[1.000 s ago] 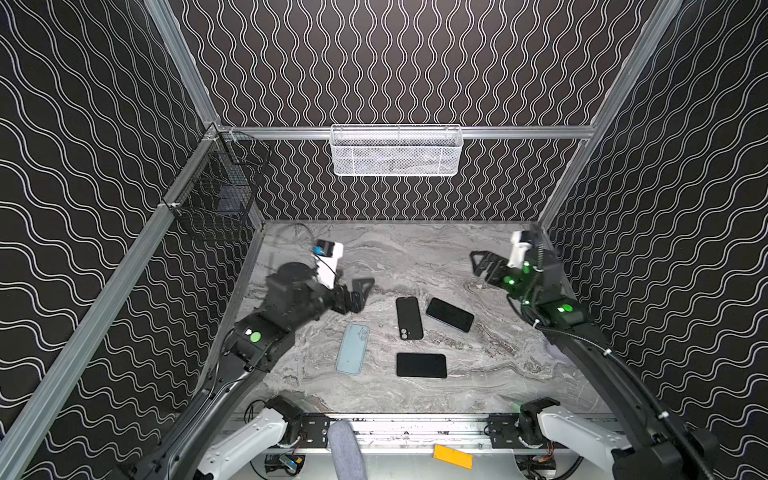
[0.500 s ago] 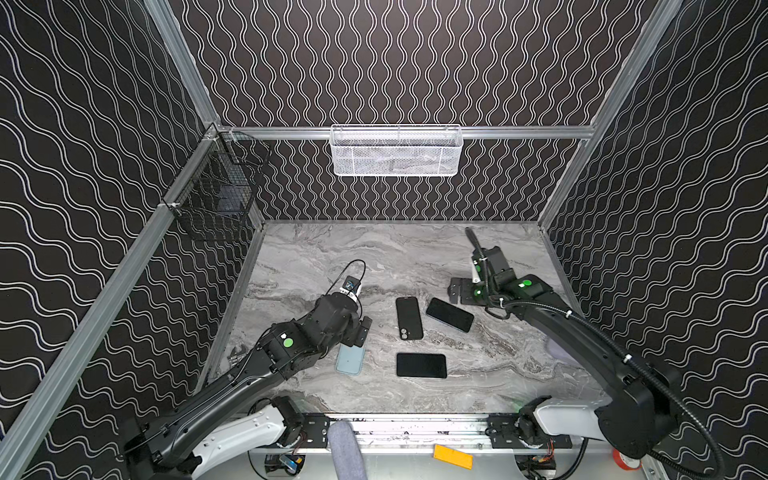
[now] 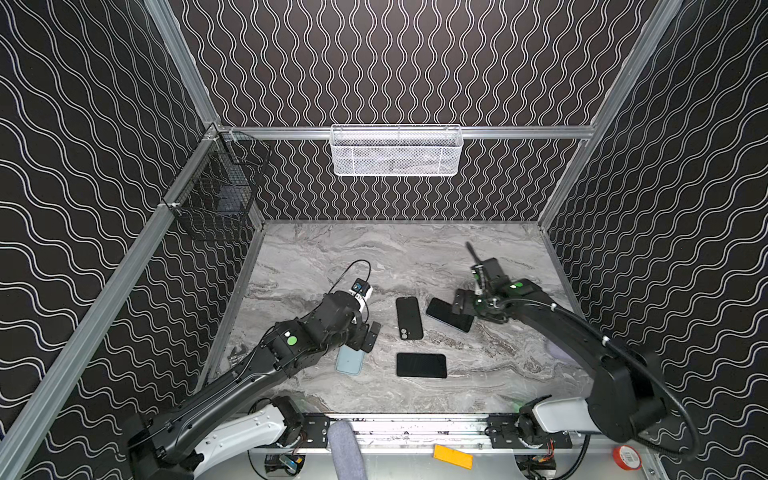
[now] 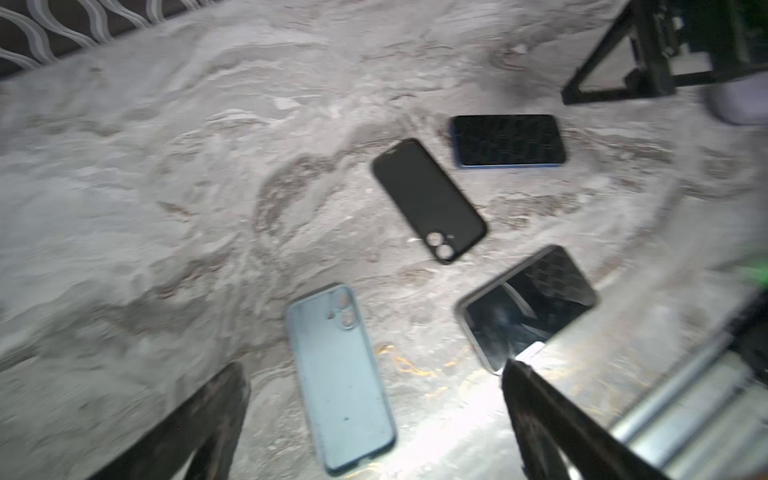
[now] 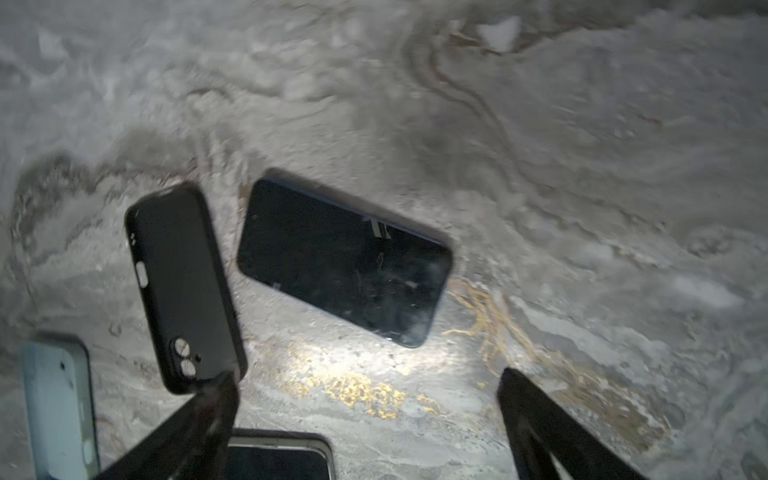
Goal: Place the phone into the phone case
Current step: 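Reach the left gripper across to the far black phone while the right gripper approaches it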
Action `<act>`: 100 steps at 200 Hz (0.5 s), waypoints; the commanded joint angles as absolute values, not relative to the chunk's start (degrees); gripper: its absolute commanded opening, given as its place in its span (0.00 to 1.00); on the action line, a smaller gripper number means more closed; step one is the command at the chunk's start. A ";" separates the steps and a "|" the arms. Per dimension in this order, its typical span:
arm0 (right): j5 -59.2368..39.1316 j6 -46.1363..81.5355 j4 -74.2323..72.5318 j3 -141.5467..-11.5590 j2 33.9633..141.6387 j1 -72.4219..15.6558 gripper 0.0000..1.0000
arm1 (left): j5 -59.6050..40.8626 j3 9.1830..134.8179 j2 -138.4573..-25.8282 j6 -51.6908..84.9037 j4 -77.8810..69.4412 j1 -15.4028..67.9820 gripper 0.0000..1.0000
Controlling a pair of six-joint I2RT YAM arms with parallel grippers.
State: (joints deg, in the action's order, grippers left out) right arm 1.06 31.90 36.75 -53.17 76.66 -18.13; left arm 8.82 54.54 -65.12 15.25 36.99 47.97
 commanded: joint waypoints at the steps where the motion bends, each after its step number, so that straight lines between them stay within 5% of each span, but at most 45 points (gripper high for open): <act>1: -5.12 40.65 33.69 -48.05 70.49 -11.90 0.99 | -0.83 61.19 -69.98 18.61 31.92 47.95 0.98; 64: -1.58 50.21 36.05 -38.41 54.85 -5.38 1.00 | -9.61 82.18 -99.84 31.47 32.26 47.91 0.99; 100: -7.42 55.64 28.21 -28.92 45.40 -5.27 1.00 | -13.18 88.14 -111.42 34.71 27.73 47.91 0.99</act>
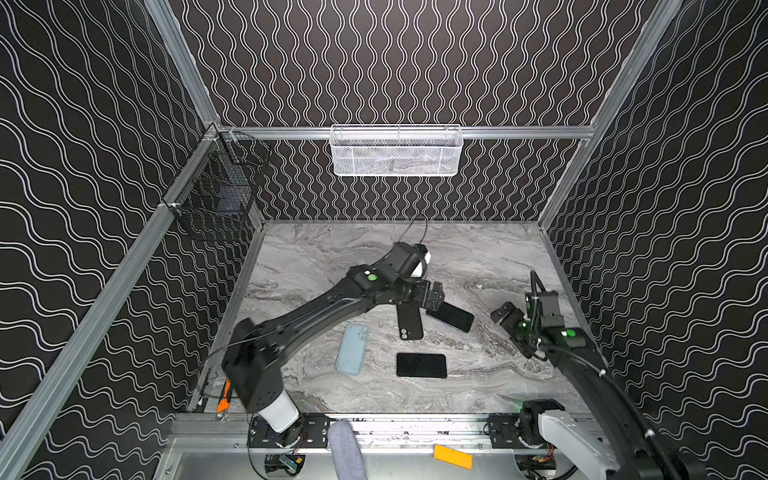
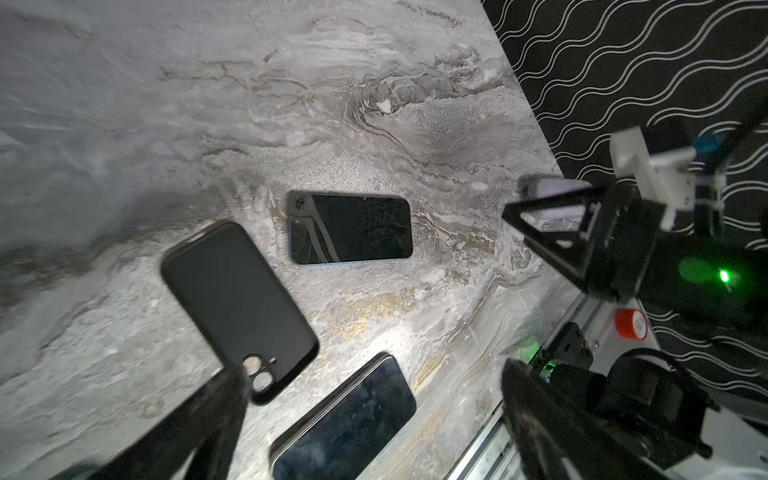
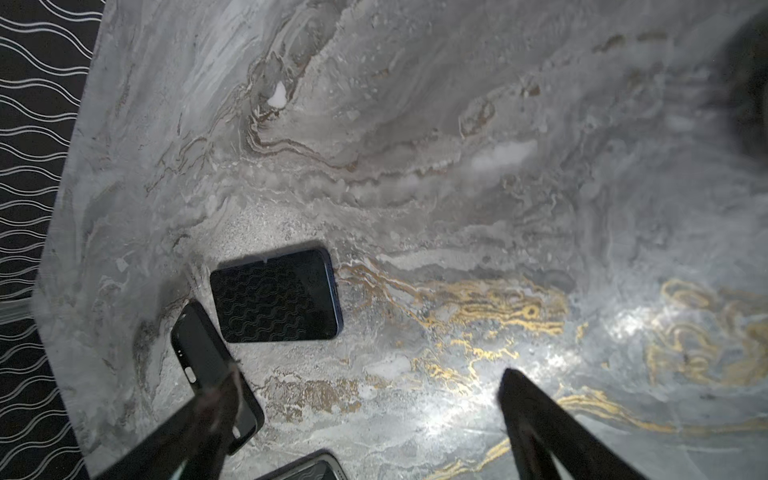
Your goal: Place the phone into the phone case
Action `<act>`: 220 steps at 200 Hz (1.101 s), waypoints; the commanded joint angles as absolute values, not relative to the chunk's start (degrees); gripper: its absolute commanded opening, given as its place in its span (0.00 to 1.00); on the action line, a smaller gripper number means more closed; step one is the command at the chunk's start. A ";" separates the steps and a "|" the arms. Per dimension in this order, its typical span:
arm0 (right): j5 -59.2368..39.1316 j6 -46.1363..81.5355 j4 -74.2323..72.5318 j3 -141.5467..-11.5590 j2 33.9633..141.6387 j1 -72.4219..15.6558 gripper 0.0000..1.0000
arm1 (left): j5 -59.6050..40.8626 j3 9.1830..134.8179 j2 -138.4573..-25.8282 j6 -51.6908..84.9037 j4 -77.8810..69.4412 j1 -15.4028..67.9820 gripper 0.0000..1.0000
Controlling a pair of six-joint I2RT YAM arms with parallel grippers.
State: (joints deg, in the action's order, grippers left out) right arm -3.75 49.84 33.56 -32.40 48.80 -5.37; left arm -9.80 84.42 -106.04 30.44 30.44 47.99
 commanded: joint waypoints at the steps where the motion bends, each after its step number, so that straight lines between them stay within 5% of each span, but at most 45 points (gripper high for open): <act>1: -7.53 55.64 28.21 -28.83 45.33 -5.27 1.00 | -13.18 88.45 -111.79 34.76 27.75 47.90 0.99; 73: -12.25 53.77 25.99 -26.10 45.95 -5.23 1.00 | -12.67 95.69 -128.39 38.57 24.60 47.82 0.99; 220: -16.17 56.07 17.85 -21.53 48.06 -5.19 1.00 | -12.80 95.48 -135.22 39.74 20.66 46.55 0.98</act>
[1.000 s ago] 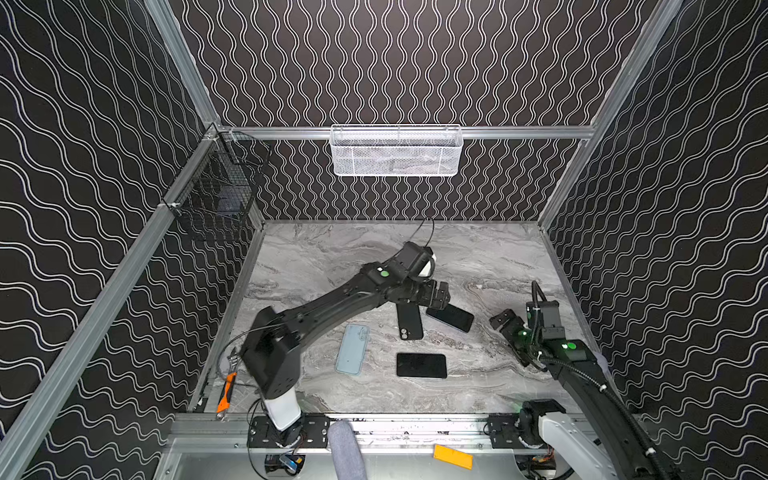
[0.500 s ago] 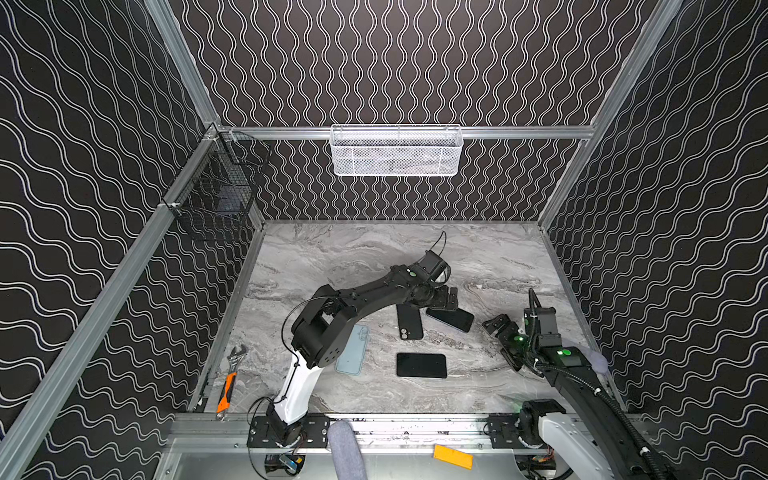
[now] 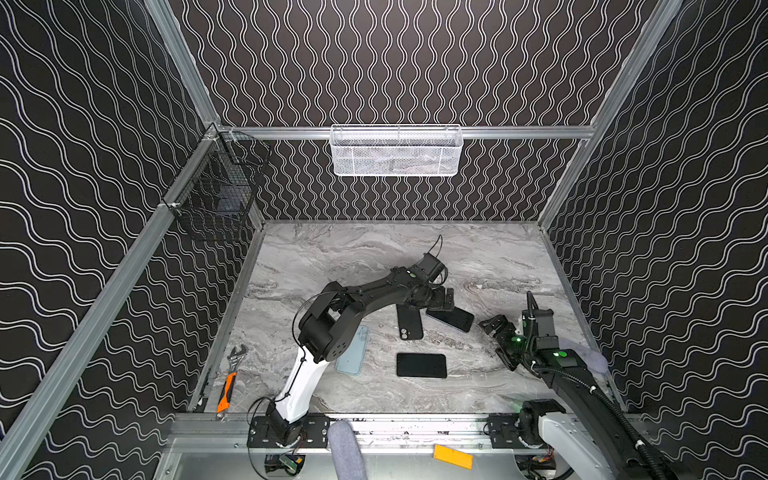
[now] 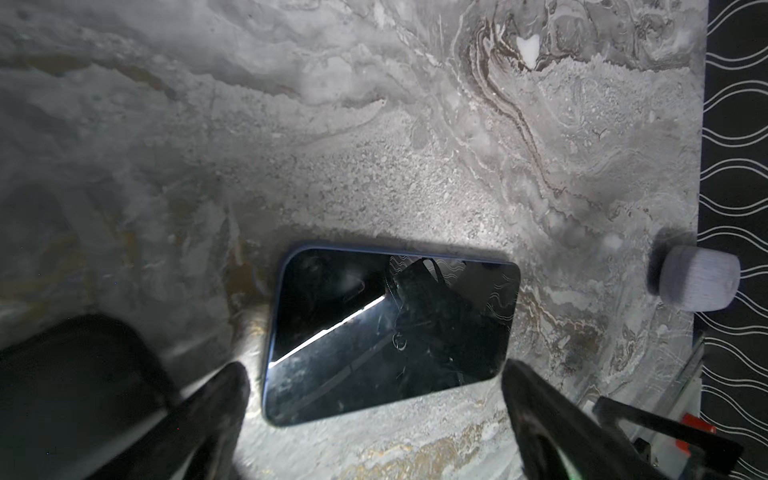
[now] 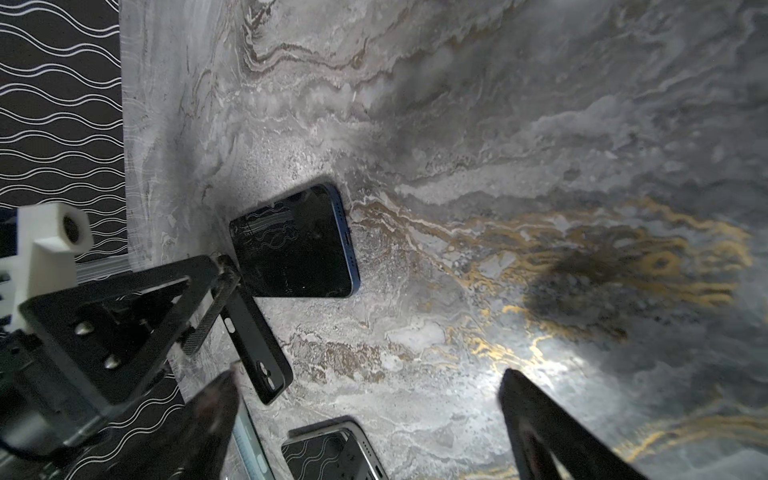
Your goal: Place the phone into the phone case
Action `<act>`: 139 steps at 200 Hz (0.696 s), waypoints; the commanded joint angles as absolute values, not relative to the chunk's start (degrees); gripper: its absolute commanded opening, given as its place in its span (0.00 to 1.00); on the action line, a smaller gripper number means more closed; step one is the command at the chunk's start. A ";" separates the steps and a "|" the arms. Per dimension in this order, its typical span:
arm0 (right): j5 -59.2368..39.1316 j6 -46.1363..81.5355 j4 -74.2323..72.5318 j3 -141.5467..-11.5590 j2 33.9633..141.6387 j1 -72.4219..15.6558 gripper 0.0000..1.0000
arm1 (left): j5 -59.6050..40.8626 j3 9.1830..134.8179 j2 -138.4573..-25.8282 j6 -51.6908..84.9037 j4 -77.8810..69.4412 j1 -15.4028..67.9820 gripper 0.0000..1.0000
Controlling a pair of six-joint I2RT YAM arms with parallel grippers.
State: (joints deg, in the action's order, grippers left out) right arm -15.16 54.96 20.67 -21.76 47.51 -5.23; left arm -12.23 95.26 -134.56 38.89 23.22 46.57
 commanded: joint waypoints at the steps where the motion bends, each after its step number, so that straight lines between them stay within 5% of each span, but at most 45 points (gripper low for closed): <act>1: -16.21 56.07 17.85 -21.53 48.07 -5.23 1.00 | -12.82 95.47 -135.24 39.78 20.66 46.57 0.99; 139: -15.49 55.55 11.46 -23.43 55.91 -5.00 1.00 | -16.62 84.52 -130.85 44.59 11.56 48.25 0.99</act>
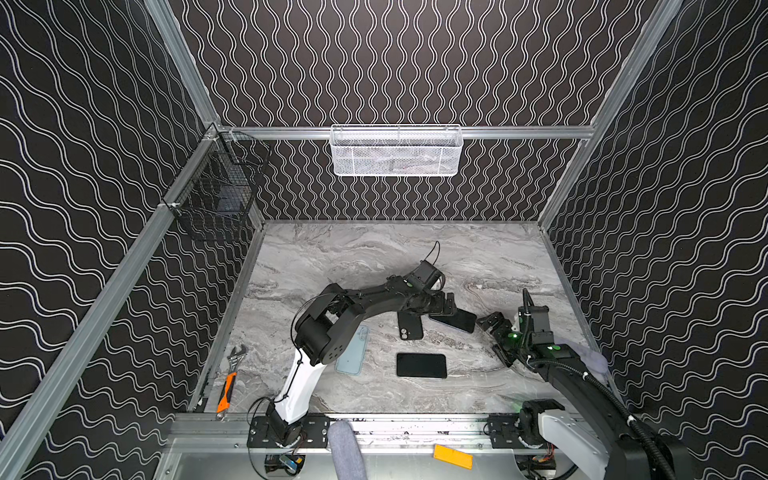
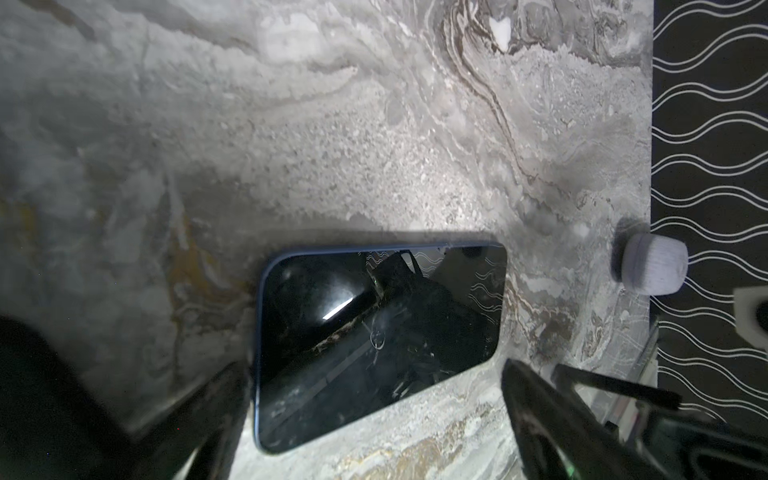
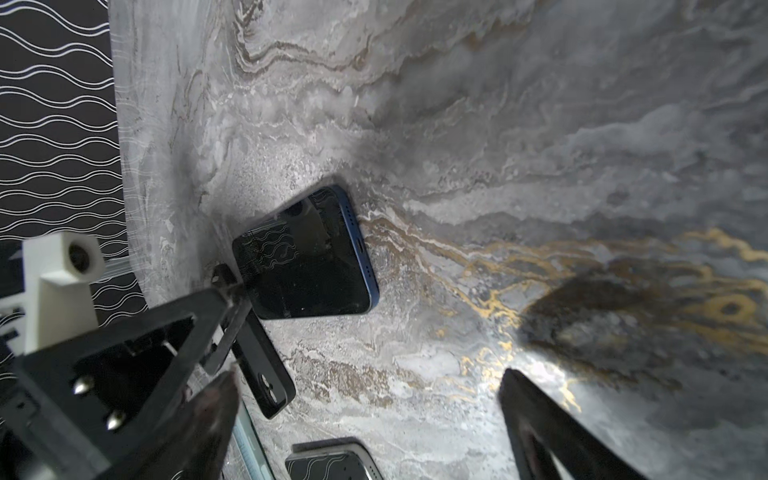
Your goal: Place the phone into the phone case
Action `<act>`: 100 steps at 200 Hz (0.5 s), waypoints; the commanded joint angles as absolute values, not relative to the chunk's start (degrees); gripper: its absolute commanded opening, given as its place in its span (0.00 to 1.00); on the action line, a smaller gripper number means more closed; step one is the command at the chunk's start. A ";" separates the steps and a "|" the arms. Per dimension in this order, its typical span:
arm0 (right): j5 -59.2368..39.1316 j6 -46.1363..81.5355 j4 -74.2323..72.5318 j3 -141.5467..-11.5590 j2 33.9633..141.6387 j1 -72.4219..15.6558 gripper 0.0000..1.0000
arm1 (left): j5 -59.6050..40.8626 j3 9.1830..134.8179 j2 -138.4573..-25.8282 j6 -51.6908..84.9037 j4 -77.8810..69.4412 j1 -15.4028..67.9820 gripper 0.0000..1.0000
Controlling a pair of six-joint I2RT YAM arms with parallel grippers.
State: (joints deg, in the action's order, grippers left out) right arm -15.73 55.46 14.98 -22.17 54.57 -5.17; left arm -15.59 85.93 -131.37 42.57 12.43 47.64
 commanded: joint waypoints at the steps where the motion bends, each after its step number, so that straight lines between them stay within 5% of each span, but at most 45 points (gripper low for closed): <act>1: -15.48 55.51 11.44 -23.49 55.99 -5.01 1.00 | -16.62 84.49 -130.82 44.62 11.54 48.25 0.99; 100: -17.78 48.88 7.79 -27.31 64.74 -0.40 0.99 | -16.70 74.51 -125.33 49.52 3.03 49.49 0.99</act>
State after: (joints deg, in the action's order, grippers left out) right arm -15.49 51.59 10.70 -26.00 62.57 -1.06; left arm -15.84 77.23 -126.26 46.46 7.42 49.52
